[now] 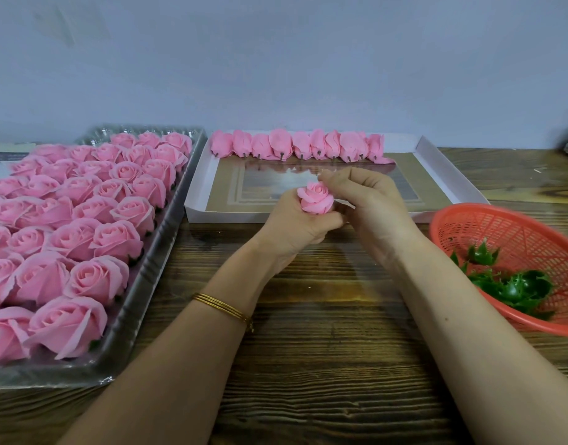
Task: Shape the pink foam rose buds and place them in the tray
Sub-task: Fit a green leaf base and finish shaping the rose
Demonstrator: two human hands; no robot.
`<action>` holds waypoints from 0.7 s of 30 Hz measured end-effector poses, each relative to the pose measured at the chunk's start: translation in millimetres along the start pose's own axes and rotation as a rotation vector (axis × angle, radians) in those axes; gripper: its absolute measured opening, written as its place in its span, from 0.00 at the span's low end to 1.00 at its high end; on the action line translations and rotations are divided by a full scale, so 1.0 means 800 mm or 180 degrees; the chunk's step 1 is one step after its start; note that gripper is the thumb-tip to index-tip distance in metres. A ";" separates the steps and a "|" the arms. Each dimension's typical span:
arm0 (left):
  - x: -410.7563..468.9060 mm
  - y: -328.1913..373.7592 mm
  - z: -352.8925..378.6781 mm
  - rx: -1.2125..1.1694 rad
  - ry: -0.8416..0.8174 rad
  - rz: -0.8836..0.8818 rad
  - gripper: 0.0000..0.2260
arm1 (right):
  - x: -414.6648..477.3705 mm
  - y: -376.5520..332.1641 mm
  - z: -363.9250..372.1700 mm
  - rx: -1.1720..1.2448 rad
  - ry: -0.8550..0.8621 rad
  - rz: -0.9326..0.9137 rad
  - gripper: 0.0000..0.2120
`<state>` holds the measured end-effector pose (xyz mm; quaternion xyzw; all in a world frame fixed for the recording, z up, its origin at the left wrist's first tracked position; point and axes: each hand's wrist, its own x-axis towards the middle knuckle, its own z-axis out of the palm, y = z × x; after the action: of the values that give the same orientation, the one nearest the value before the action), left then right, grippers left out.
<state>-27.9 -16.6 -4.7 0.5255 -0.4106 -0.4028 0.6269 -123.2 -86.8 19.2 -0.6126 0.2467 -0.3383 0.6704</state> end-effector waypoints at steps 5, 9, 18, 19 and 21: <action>0.003 -0.006 -0.005 0.0111 -0.0089 0.0010 0.07 | -0.002 -0.001 0.001 0.0094 0.0031 0.0092 0.09; 0.006 -0.011 -0.008 0.0066 -0.0169 0.0092 0.15 | -0.002 -0.002 0.001 0.0129 0.0046 0.0159 0.09; 0.004 -0.010 -0.005 0.0043 -0.0306 0.0133 0.13 | -0.003 -0.003 0.004 0.0072 0.0067 0.0313 0.13; 0.005 -0.010 -0.005 0.0040 -0.0318 0.0135 0.13 | -0.003 -0.002 0.004 0.0066 0.0061 0.0313 0.14; 0.005 -0.011 -0.006 0.0030 -0.0304 0.0122 0.10 | -0.003 -0.002 0.004 0.0070 0.0050 0.0296 0.14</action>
<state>-22.4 -20.0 -13.9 0.5007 -0.4519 -0.4134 0.6117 -122.4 -82.7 20.9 -0.5904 0.2764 -0.3143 0.6901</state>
